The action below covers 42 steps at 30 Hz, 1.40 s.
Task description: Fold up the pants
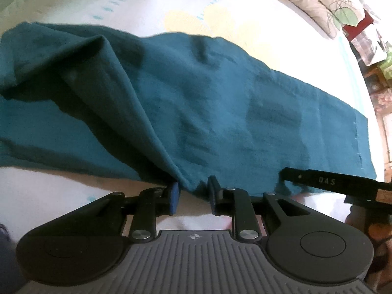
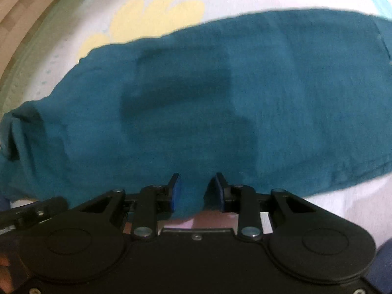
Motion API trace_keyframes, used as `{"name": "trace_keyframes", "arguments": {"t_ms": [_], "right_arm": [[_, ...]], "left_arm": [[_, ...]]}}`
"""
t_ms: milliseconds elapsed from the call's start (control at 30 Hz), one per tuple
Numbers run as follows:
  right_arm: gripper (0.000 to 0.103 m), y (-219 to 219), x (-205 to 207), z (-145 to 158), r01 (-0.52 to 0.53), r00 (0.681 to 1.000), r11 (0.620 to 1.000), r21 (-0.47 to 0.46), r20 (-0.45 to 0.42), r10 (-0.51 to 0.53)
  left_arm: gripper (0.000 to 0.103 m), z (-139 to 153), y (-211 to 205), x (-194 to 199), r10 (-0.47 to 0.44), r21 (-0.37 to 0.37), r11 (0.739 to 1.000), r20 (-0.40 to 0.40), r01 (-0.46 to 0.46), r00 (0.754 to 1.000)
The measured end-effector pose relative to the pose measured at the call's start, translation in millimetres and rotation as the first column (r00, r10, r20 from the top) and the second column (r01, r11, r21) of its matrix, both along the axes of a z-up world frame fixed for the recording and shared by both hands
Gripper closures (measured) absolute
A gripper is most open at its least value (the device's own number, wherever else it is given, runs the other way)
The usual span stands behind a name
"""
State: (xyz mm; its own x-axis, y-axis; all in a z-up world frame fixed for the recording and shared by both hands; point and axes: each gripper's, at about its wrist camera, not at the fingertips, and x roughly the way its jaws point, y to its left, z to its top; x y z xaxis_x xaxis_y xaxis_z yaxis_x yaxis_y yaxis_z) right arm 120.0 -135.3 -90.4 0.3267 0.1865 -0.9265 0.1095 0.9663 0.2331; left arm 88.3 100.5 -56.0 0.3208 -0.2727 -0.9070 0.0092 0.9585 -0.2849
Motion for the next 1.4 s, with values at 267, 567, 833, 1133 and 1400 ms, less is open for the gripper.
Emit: {"name": "trace_keyframes", "arguments": {"t_ms": [267,567,833,1133,1400], "right_arm": [[0.065,12,8,3,-0.023,1.000,0.999,-0.035,-0.002,0.023],[0.059,49,0,60,-0.133,0.968,0.991,-0.026,0.211,0.136],[0.049,142,4,88,-0.406,0.841,0.913,-0.041,0.374,0.391],[0.045,248,1,79,-0.597,0.594,0.751,-0.283,0.474,0.650],[0.046,303,-6,54,-0.660,0.347,0.554,-0.507,0.448,0.824]], "left_arm": [[0.080,33,47,10,0.036,0.096,0.994,0.070,-0.043,0.997],[0.080,51,126,58,0.157,0.193,0.966,0.097,-0.173,0.983],[0.080,50,172,97,0.191,0.246,0.947,0.086,-0.206,0.978],[0.080,39,194,118,0.164,0.264,0.950,0.044,-0.170,0.986],[0.080,36,210,129,0.165,0.267,0.948,0.049,-0.172,0.985]]}}
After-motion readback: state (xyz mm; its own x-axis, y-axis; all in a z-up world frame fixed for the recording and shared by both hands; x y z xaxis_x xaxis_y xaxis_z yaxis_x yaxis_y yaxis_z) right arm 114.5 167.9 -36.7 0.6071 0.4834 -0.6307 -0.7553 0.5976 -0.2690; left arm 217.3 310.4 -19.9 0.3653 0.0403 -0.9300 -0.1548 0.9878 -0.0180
